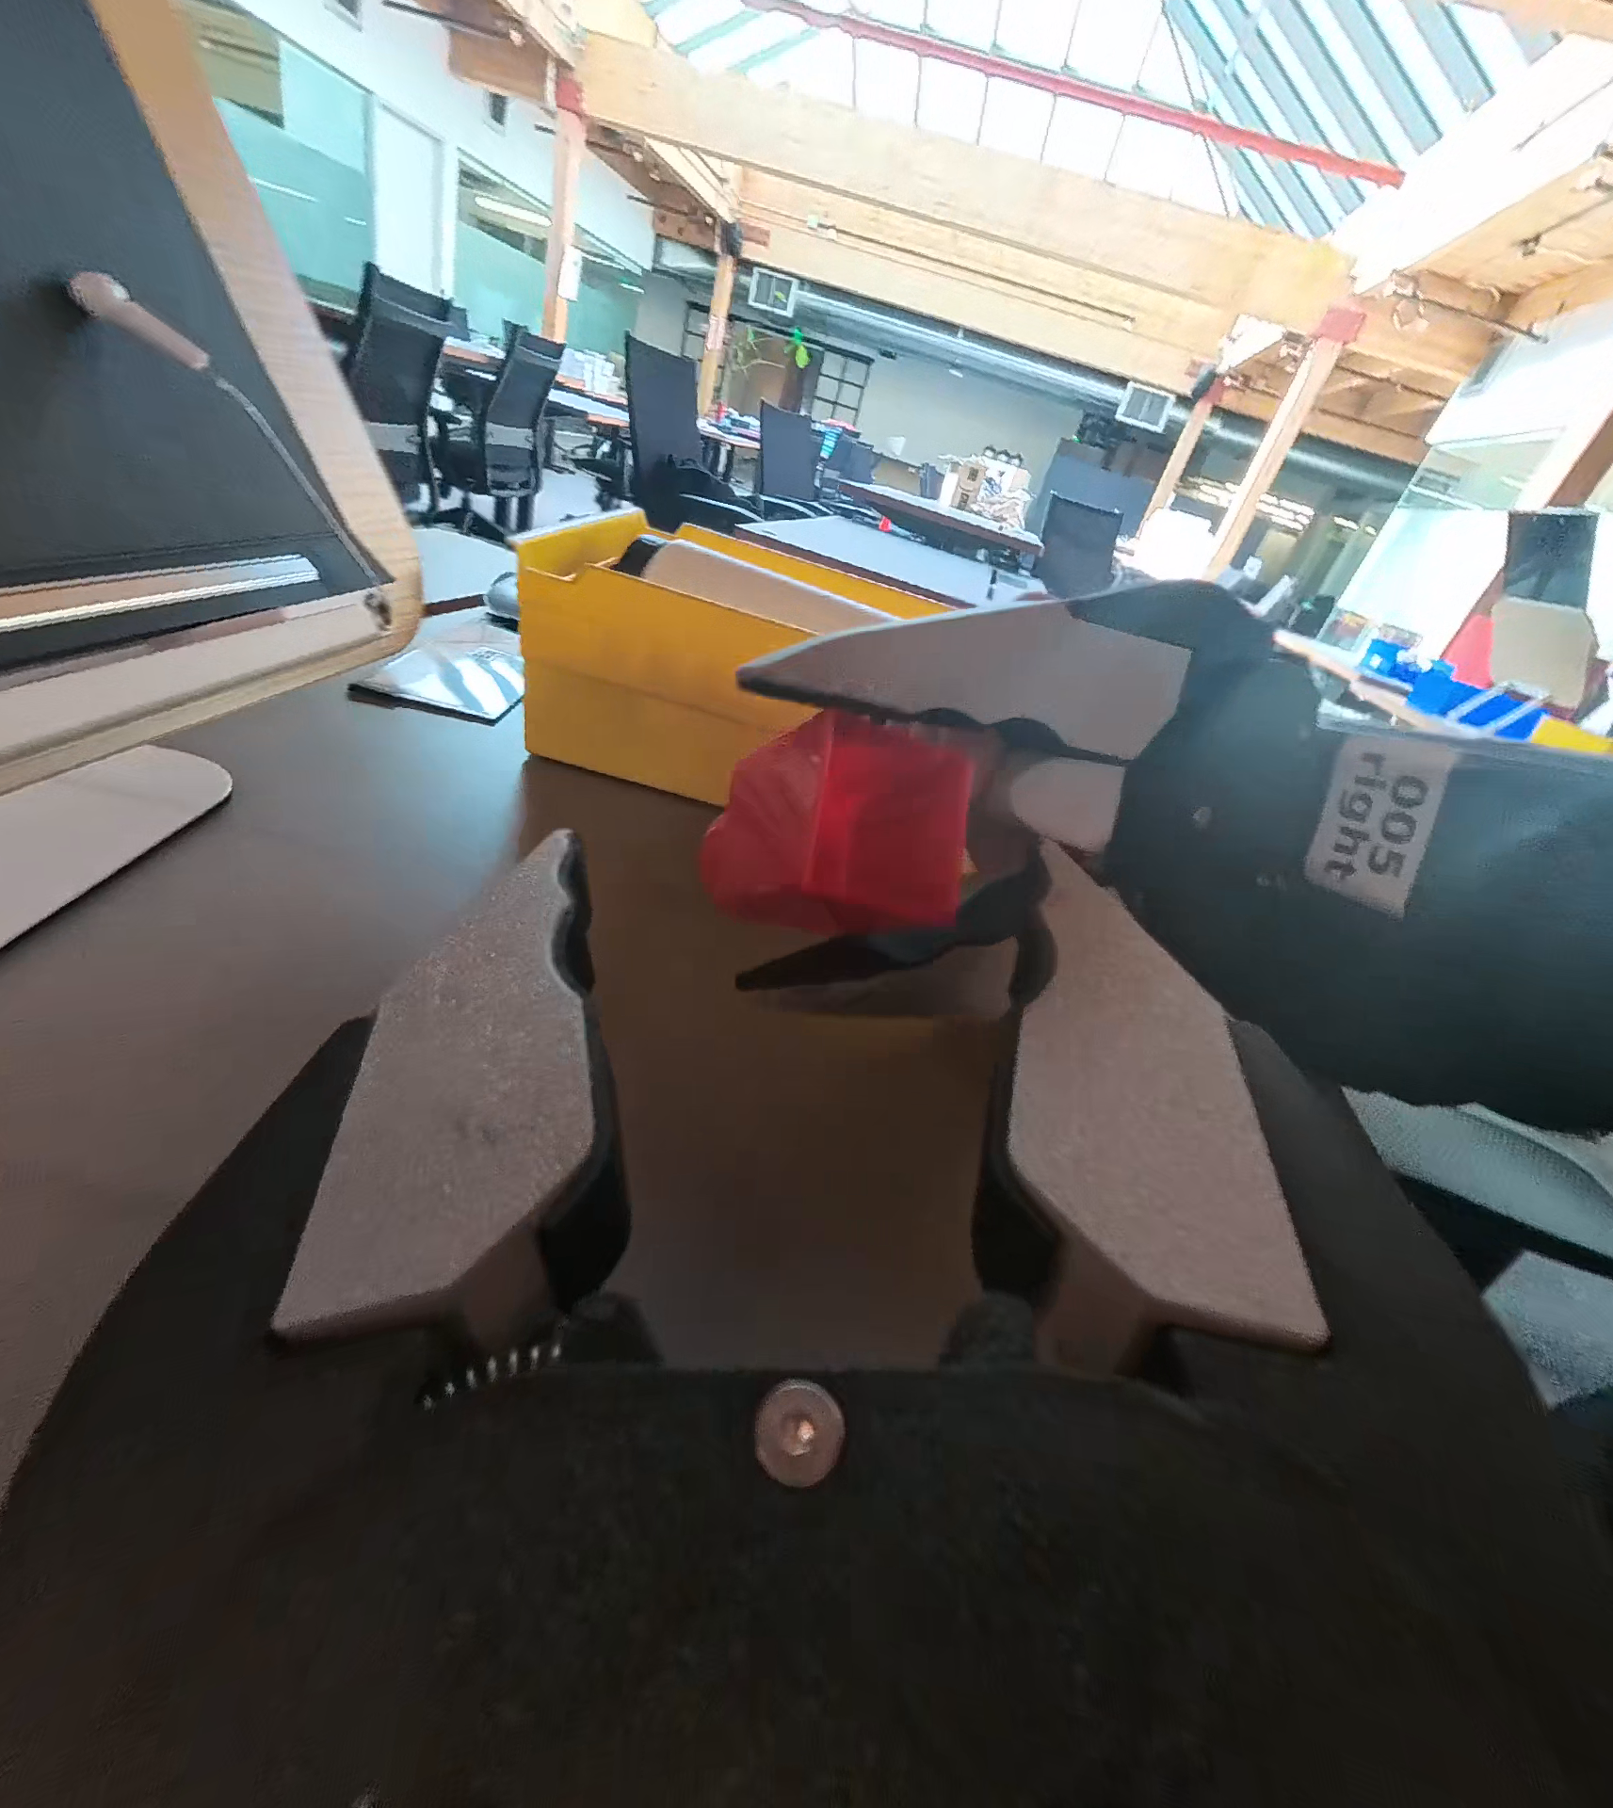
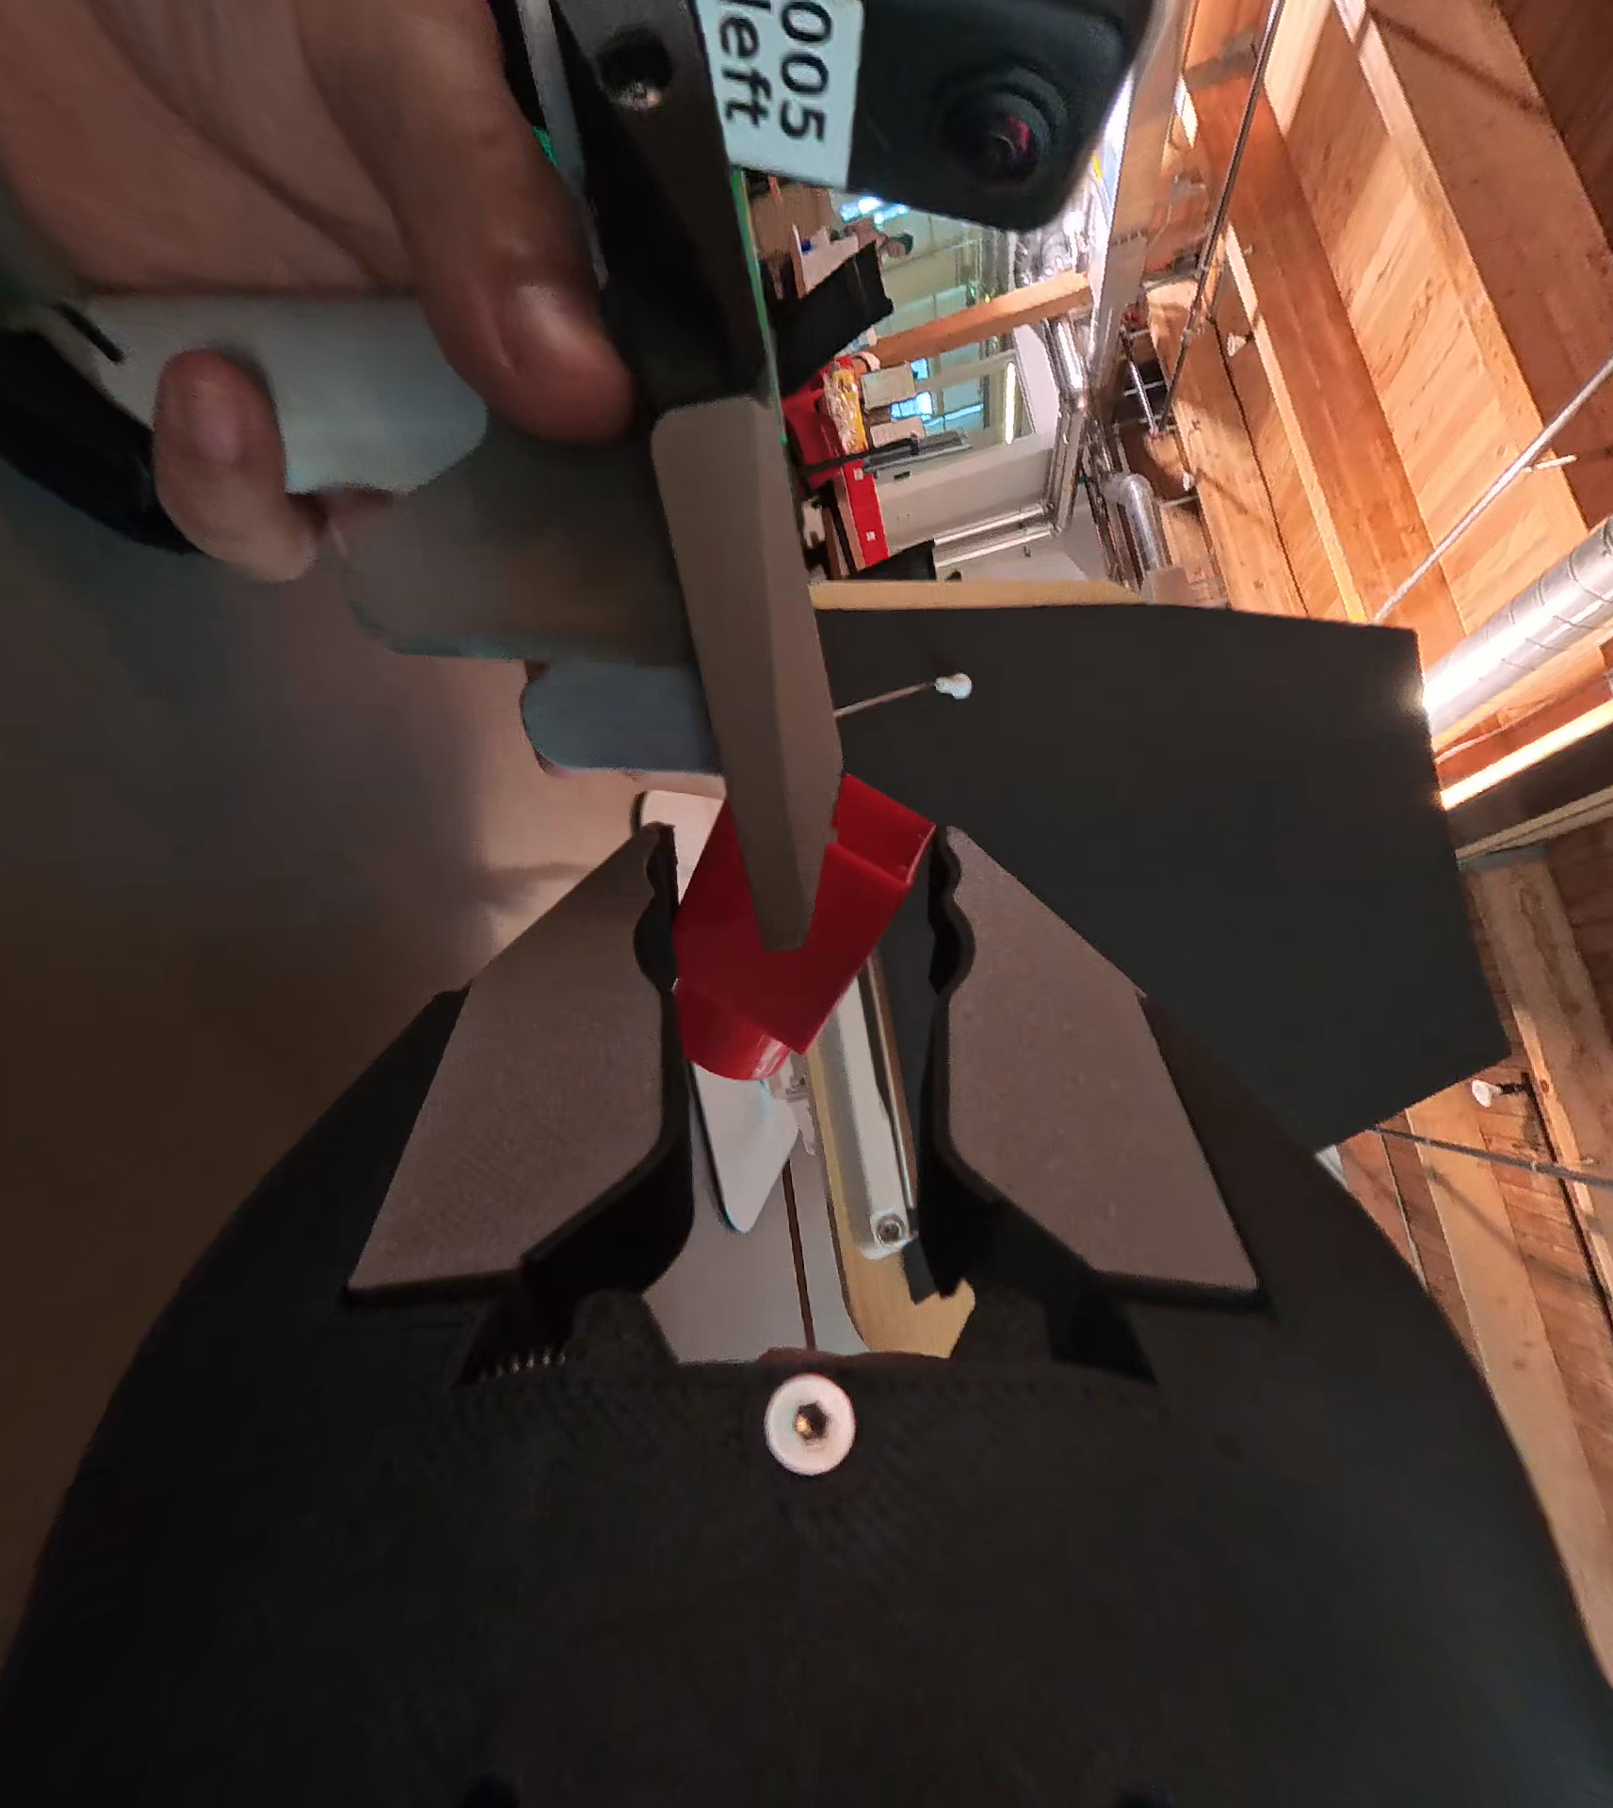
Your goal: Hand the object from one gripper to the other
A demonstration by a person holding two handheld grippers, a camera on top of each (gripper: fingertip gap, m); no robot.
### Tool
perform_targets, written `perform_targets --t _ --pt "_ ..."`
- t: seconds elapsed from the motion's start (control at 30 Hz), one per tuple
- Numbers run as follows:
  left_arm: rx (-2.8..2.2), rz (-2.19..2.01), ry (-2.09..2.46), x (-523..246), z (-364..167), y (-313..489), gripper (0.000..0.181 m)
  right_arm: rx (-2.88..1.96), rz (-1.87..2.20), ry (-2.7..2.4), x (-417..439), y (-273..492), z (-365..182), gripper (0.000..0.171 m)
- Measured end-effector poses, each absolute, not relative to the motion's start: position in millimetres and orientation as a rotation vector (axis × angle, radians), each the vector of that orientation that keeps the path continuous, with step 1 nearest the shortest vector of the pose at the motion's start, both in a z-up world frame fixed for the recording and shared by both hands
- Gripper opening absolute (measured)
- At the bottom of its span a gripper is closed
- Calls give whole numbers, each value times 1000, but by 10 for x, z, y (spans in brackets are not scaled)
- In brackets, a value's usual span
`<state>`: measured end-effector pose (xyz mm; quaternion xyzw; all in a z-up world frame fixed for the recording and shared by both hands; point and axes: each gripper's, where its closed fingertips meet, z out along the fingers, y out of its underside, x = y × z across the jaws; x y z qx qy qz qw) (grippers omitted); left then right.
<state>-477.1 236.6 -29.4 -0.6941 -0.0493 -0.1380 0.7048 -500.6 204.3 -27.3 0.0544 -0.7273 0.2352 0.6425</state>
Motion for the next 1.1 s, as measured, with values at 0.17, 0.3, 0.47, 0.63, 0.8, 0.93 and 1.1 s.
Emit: perform_targets --t 0.17,0.3,0.47,0.63,0.8,0.93,1.1 --pt "-1567 -348 -2 -4568 -308 2374 65 163 574 -1716 -4956 1910 -394 49" --pt "-1586 -130 56 -4663 -321 2379 37 138 565 -1734 -4980 1932 -426 46" --pt "-1638 262 155 -4829 -376 2381 33 -30 687 -1806 -5023 2020 -440 47" --pt "-1587 652 257 -4959 -251 2295 34 -243 1032 -1970 -4982 2059 -446 66" --pt "-1496 917 348 -4948 -101 2244 33 -425 1425 -2026 -4903 2080 -305 71" --pt "-1438 1052 414 -4900 -9 2213 34 -609 1724 -1993 -4898 2096 -155 82" --pt "-1444 1075 477 -4823 -84 2274 33 -739 2029 -2008 -4837 2058 -75 102"
